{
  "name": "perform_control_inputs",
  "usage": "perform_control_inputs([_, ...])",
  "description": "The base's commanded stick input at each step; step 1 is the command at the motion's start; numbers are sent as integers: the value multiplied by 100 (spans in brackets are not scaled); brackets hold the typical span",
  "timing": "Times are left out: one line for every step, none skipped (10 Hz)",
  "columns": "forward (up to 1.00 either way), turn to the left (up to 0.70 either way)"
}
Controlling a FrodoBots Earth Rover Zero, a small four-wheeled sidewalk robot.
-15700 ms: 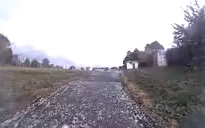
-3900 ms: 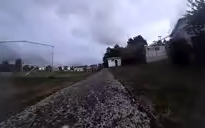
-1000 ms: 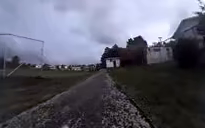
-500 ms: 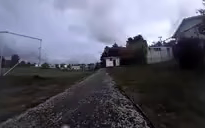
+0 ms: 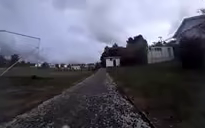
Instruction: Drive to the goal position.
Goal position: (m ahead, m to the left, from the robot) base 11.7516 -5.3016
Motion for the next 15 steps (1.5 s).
perform_control_inputs([60,0])
perform_control_inputs([60,0])
perform_control_inputs([60,0])
perform_control_inputs([60,0])
perform_control_inputs([60,0])
perform_control_inputs([60,0])
perform_control_inputs([60,0])
perform_control_inputs([60,0])
perform_control_inputs([60,0])
perform_control_inputs([60,0])
perform_control_inputs([60,0])
perform_control_inputs([60,0])
perform_control_inputs([60,0])
perform_control_inputs([60,0])
perform_control_inputs([60,0])
